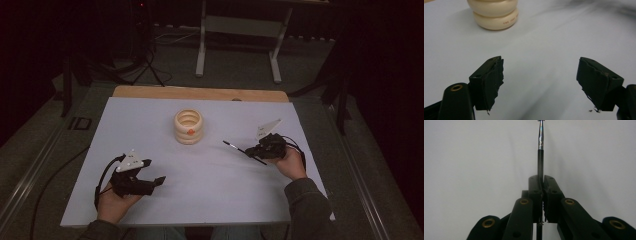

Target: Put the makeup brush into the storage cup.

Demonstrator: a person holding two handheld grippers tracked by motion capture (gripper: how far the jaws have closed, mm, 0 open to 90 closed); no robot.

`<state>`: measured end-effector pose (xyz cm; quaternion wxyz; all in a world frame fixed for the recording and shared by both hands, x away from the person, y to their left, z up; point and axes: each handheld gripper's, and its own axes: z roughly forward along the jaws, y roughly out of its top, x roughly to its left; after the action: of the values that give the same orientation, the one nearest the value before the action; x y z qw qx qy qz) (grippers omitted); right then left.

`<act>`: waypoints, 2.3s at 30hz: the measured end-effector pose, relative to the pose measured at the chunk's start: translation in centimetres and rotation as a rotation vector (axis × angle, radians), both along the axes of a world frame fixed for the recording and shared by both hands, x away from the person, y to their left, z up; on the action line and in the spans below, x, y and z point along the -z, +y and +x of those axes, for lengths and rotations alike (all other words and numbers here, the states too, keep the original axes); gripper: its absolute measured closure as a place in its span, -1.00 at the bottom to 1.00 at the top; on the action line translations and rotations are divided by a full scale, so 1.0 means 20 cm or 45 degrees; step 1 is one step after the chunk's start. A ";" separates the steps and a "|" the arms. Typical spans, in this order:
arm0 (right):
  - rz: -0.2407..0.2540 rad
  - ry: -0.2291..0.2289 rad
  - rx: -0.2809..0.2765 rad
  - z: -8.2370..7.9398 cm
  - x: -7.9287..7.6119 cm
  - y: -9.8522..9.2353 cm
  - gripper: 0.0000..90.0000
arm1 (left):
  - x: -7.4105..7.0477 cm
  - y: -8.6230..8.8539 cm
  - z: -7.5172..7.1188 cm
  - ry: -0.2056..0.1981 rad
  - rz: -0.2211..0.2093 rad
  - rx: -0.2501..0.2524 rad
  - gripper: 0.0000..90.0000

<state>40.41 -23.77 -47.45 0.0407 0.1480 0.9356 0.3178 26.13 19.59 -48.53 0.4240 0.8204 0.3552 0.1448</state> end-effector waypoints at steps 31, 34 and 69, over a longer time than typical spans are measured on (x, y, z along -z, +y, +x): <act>0.408 -0.050 -0.172 -0.44 -0.07 0.35 0.90 | -0.06 -0.27 0.03 0.003 -0.073 0.263 -0.22; 0.409 -0.035 -0.188 -0.46 -0.04 0.41 0.90 | -0.06 -0.28 0.02 0.006 -0.086 0.284 -0.15; 0.436 -0.080 -0.284 -0.55 0.04 0.61 0.90 | -0.04 -0.30 0.03 0.113 -0.259 0.431 0.74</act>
<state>29.41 -11.49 -48.22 0.0088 0.0382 0.8769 0.4792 26.77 13.65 -47.81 0.5069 0.8270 0.2433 -0.0017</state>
